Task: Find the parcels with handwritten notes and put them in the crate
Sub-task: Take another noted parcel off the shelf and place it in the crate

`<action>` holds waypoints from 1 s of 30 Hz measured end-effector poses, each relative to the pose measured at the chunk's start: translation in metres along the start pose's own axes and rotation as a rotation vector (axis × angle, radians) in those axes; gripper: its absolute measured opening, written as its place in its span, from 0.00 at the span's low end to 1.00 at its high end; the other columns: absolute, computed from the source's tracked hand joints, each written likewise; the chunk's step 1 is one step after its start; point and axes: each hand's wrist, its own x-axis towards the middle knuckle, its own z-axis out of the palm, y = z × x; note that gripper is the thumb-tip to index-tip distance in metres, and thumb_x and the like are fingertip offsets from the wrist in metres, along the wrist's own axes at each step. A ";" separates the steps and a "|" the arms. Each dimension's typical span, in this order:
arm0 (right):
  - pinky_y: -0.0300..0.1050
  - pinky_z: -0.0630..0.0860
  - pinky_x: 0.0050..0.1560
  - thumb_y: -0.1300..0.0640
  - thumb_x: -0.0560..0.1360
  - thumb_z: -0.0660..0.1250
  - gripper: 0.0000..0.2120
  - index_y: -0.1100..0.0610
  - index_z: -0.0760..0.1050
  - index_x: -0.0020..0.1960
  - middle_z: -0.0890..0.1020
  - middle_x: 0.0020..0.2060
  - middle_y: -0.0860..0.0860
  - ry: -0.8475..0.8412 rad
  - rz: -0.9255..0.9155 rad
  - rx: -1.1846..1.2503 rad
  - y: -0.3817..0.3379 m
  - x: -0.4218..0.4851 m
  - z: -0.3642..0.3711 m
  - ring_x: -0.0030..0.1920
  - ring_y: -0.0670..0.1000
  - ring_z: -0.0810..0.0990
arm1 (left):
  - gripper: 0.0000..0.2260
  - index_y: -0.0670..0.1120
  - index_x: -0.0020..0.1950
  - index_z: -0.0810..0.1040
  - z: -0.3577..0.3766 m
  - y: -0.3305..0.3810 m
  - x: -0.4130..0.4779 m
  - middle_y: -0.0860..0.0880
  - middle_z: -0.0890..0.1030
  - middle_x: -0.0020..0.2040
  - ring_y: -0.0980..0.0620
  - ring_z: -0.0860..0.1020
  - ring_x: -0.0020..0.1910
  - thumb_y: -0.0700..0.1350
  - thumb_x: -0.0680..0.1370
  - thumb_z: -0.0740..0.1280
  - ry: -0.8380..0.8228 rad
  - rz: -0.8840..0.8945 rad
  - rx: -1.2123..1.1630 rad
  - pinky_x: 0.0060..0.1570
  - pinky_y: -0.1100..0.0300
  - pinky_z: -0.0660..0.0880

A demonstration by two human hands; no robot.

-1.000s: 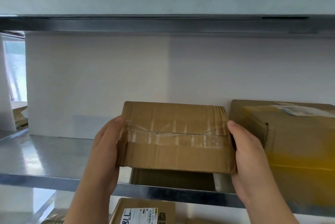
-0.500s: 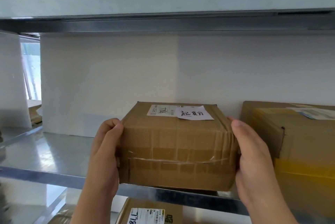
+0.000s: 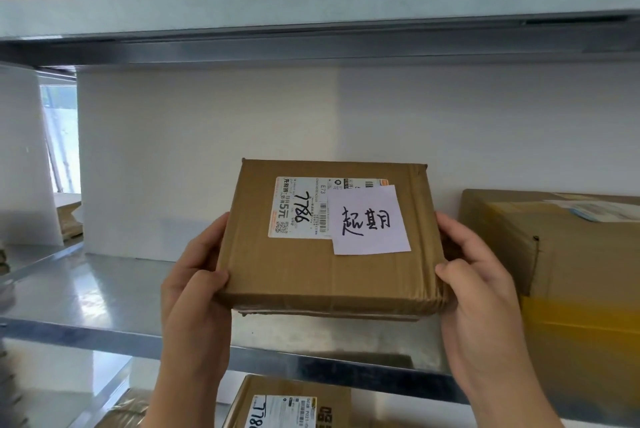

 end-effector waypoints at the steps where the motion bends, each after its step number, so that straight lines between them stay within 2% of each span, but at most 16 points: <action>1: 0.50 0.81 0.45 0.66 0.81 0.59 0.19 0.44 0.80 0.58 0.87 0.49 0.48 0.008 -0.001 -0.001 0.001 0.000 0.000 0.52 0.51 0.85 | 0.27 0.43 0.65 0.79 -0.001 -0.001 0.000 0.43 0.82 0.61 0.42 0.77 0.61 0.37 0.68 0.56 -0.008 0.000 0.017 0.57 0.45 0.73; 5: 0.53 0.81 0.50 0.57 0.83 0.59 0.12 0.47 0.80 0.55 0.86 0.47 0.46 0.049 0.001 -0.033 0.005 0.000 -0.002 0.51 0.50 0.85 | 0.26 0.50 0.64 0.81 -0.003 -0.003 -0.002 0.46 0.81 0.63 0.46 0.76 0.62 0.38 0.69 0.56 -0.002 -0.027 0.074 0.59 0.45 0.71; 9: 0.51 0.82 0.47 0.50 0.81 0.59 0.09 0.50 0.76 0.55 0.86 0.46 0.44 0.020 0.025 -0.070 0.009 0.000 -0.002 0.47 0.47 0.86 | 0.26 0.52 0.64 0.81 -0.007 -0.005 -0.003 0.48 0.80 0.65 0.45 0.76 0.66 0.30 0.77 0.54 -0.032 -0.109 0.103 0.61 0.47 0.72; 12: 0.47 0.82 0.43 0.48 0.77 0.62 0.10 0.50 0.74 0.55 0.85 0.47 0.44 0.004 0.016 -0.110 0.008 0.004 -0.002 0.47 0.46 0.86 | 0.29 0.54 0.63 0.81 -0.008 -0.002 -0.004 0.49 0.79 0.66 0.46 0.76 0.67 0.27 0.78 0.52 -0.034 -0.150 0.099 0.61 0.49 0.73; 15: 0.41 0.82 0.41 0.47 0.74 0.65 0.13 0.43 0.74 0.58 0.85 0.48 0.42 0.011 -0.023 -0.128 0.004 0.008 -0.001 0.49 0.45 0.86 | 0.29 0.56 0.64 0.80 -0.007 0.004 -0.007 0.49 0.79 0.67 0.47 0.77 0.66 0.27 0.80 0.53 -0.034 -0.155 0.112 0.61 0.47 0.74; 18: 0.45 0.80 0.50 0.52 0.80 0.63 0.19 0.32 0.69 0.65 0.81 0.56 0.41 0.001 -0.033 -0.129 -0.001 0.010 0.001 0.55 0.45 0.82 | 0.26 0.58 0.64 0.79 -0.003 0.009 -0.011 0.54 0.81 0.63 0.47 0.80 0.62 0.29 0.82 0.56 -0.009 -0.141 0.148 0.61 0.42 0.76; 20: 0.45 0.80 0.51 0.53 0.81 0.63 0.21 0.28 0.68 0.65 0.80 0.56 0.42 -0.032 -0.017 -0.152 -0.003 0.010 0.001 0.55 0.45 0.81 | 0.26 0.60 0.64 0.77 -0.001 0.011 -0.012 0.58 0.83 0.59 0.47 0.81 0.60 0.30 0.82 0.58 0.012 -0.125 0.150 0.60 0.43 0.77; 22: 0.42 0.79 0.48 0.54 0.81 0.62 0.17 0.33 0.72 0.63 0.82 0.52 0.43 -0.044 -0.002 -0.173 -0.002 0.010 0.000 0.53 0.45 0.82 | 0.28 0.61 0.66 0.75 0.001 0.011 -0.013 0.58 0.83 0.57 0.48 0.81 0.59 0.29 0.81 0.58 0.042 -0.077 0.155 0.59 0.44 0.78; 25: 0.46 0.79 0.52 0.53 0.81 0.63 0.10 0.40 0.76 0.59 0.82 0.54 0.49 -0.034 0.011 -0.203 0.004 0.007 0.000 0.54 0.49 0.82 | 0.27 0.60 0.65 0.75 0.008 0.007 -0.010 0.52 0.82 0.57 0.51 0.81 0.58 0.29 0.79 0.62 0.208 -0.015 0.135 0.60 0.47 0.78; 28: 0.49 0.81 0.56 0.52 0.80 0.64 0.09 0.42 0.76 0.58 0.84 0.50 0.48 -0.053 0.041 -0.202 0.009 0.004 0.002 0.53 0.48 0.84 | 0.22 0.57 0.68 0.73 0.018 0.003 -0.004 0.52 0.79 0.60 0.52 0.79 0.62 0.36 0.79 0.68 0.359 0.030 0.103 0.63 0.50 0.77; 30: 0.51 0.82 0.57 0.50 0.77 0.65 0.09 0.44 0.75 0.58 0.86 0.46 0.46 -0.064 0.056 -0.201 0.010 0.001 0.002 0.51 0.47 0.85 | 0.23 0.56 0.71 0.70 0.023 0.003 0.000 0.53 0.77 0.65 0.53 0.78 0.64 0.40 0.79 0.69 0.374 0.039 0.070 0.62 0.54 0.77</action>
